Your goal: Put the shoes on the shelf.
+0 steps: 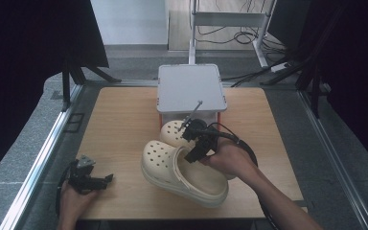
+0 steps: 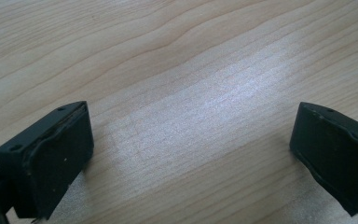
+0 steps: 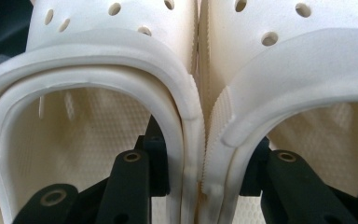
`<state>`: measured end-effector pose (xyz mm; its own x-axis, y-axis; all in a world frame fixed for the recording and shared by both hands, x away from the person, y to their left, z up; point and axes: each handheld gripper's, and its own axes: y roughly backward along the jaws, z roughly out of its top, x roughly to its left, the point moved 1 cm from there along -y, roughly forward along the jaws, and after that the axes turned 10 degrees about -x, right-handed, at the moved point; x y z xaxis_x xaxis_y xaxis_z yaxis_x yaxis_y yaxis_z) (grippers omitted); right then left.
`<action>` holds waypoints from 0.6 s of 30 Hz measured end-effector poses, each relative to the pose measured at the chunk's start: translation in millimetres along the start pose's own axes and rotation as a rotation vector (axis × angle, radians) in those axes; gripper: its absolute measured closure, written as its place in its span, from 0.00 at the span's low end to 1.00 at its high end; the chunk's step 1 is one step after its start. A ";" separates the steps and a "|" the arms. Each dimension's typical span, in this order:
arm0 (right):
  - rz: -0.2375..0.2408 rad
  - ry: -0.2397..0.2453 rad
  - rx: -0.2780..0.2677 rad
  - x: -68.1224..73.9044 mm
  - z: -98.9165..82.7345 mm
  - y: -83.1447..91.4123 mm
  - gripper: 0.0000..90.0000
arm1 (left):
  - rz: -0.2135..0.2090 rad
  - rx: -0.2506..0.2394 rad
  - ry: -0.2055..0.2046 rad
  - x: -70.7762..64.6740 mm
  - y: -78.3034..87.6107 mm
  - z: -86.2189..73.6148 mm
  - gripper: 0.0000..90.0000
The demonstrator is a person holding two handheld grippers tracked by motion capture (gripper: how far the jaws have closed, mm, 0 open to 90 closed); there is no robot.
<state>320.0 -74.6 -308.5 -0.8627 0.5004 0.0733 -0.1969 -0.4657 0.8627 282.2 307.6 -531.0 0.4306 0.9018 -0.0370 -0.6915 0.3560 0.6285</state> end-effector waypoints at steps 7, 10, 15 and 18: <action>-0.035 -0.042 -0.017 -11.8 14.7 22.9 0.72 | 0.000 0.000 0.000 0.0 0.0 0.0 0.00; -0.049 -0.069 -0.032 -18.2 22.0 31.2 0.72 | 0.000 0.000 0.000 0.0 0.0 0.0 0.00; -0.096 -0.117 -0.056 -32.3 37.3 41.2 0.72 | 0.000 0.000 0.000 0.0 0.0 0.0 0.00; -0.127 -0.142 -0.060 -39.4 45.6 42.6 0.72 | -0.003 0.002 0.000 0.2 0.2 0.1 0.00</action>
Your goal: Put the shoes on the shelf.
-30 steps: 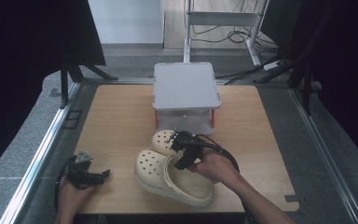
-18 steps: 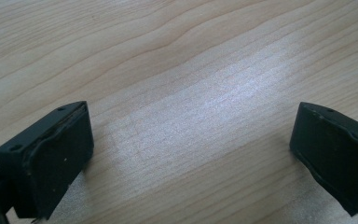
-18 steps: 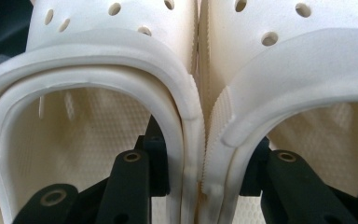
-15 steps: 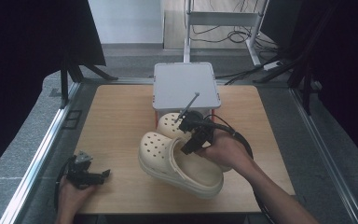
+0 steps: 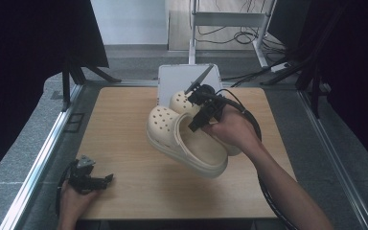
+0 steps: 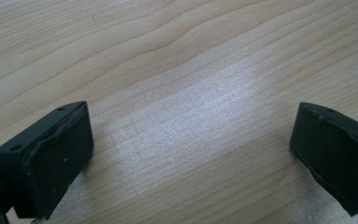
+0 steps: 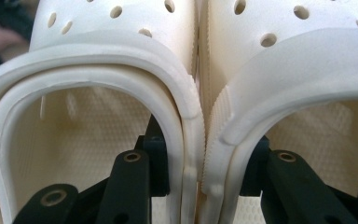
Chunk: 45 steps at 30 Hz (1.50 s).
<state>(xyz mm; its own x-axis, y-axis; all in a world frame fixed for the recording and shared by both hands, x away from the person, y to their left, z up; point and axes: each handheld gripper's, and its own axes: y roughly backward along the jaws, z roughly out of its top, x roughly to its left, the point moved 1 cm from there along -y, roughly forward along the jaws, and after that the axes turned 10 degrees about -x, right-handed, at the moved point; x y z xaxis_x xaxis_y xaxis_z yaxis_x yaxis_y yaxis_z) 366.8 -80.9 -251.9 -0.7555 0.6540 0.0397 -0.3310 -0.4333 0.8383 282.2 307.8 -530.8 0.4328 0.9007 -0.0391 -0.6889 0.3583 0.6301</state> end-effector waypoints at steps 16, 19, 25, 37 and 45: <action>-0.150 -0.191 -0.046 -39.3 57.2 -19.3 0.72 | 0.000 0.002 -0.002 0.2 0.1 0.0 0.00; -0.165 -0.230 -0.055 -46.7 64.1 -24.2 0.72 | 0.003 -0.001 -0.003 0.1 -0.1 -0.1 0.00; -0.236 -0.301 -0.078 -63.5 76.7 -35.8 0.72 | 0.002 -0.001 -0.004 0.1 -0.1 -0.1 0.00; -0.303 -0.443 -0.105 -94.1 93.1 -59.3 0.72 | -0.004 -0.002 -0.006 -0.4 -0.6 0.2 0.00; -0.327 -0.496 -0.144 -106.8 105.4 -72.6 0.72 | -0.005 -0.002 -0.006 -0.4 -0.7 0.2 0.00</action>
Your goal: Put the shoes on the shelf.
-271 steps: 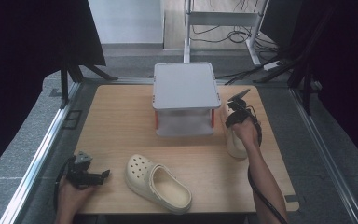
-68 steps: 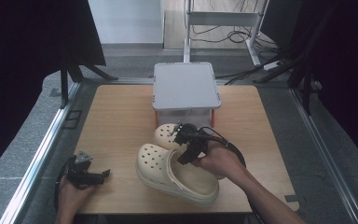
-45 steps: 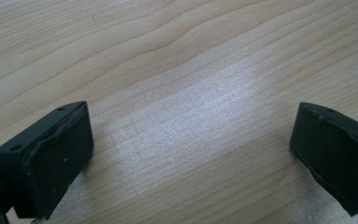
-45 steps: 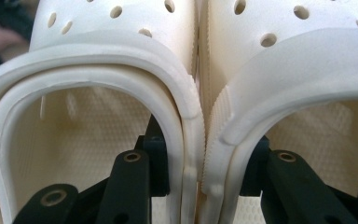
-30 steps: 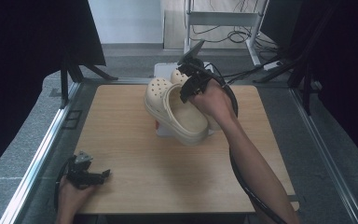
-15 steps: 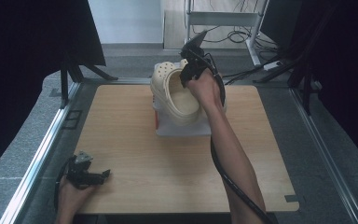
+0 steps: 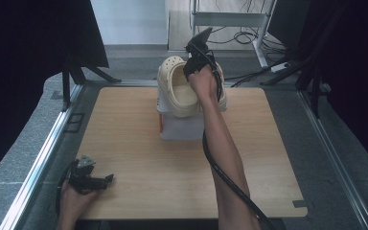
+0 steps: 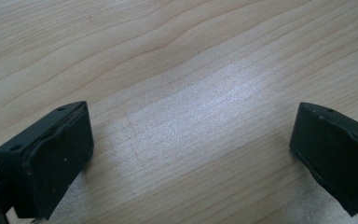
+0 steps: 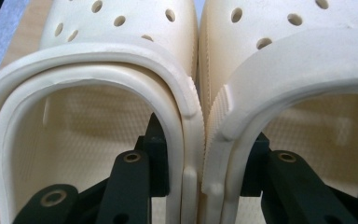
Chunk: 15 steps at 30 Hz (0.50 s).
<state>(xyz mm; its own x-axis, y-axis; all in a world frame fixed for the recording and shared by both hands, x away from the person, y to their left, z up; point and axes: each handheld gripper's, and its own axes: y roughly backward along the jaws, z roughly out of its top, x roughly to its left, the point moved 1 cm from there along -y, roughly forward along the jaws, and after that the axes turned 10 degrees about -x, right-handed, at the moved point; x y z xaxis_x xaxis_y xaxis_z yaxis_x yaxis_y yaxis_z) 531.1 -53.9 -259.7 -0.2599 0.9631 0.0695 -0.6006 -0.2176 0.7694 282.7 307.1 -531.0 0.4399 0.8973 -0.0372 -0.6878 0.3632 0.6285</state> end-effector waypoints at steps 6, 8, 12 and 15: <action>-0.012 -0.031 -0.017 -2.3 6.4 -13.4 0.72 | -0.004 0.002 -0.002 0.0 0.0 0.3 0.00; -0.017 -0.044 -0.019 -2.9 7.9 -18.0 0.72 | -0.006 0.003 -0.003 0.0 -0.2 0.4 0.00; -0.035 -0.054 -0.029 -3.4 9.5 -27.4 0.72 | -0.008 0.005 -0.004 0.0 -0.2 0.5 0.00; -0.039 -0.064 -0.036 -4.6 10.2 -33.5 0.71 | -0.010 0.005 -0.004 0.1 -0.2 0.7 0.00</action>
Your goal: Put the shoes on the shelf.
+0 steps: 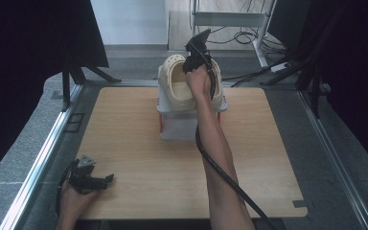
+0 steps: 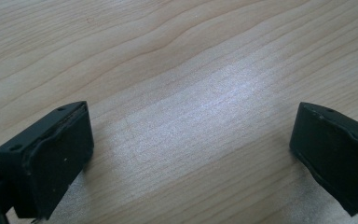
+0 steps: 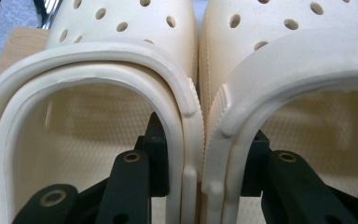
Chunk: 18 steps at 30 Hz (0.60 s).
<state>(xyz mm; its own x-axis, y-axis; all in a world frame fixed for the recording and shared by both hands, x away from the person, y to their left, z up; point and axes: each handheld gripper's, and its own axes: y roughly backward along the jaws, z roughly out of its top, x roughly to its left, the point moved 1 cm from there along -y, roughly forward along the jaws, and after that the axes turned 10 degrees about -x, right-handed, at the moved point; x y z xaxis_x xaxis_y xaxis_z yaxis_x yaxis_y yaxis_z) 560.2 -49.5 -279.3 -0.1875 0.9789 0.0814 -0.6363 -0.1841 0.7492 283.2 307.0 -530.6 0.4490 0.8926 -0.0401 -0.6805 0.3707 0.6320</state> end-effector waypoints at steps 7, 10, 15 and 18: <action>0.000 -0.001 0.002 -1.0 -3.3 -16.7 0.71 | -0.001 0.000 -0.001 0.0 -0.1 0.1 0.00; -0.001 0.007 0.000 -0.2 -4.5 -17.2 0.70 | -0.001 0.000 -0.001 0.0 -0.1 0.1 0.00; 0.026 0.041 -0.014 -1.8 -6.7 -15.3 0.60 | 0.000 -0.002 -0.002 -0.3 -0.5 0.2 0.00; 0.043 0.084 -0.025 -1.8 -7.1 -12.7 0.51 | 0.003 -0.003 -0.002 -0.8 -0.9 0.4 0.00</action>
<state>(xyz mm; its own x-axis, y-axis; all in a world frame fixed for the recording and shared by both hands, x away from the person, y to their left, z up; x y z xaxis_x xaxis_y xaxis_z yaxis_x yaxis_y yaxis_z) 563.3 -49.6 -293.6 -0.2766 0.9593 0.0572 -0.6443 -0.2293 0.7296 283.7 305.8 -530.9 0.4480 0.8933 -0.0369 -0.6836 0.3689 0.6297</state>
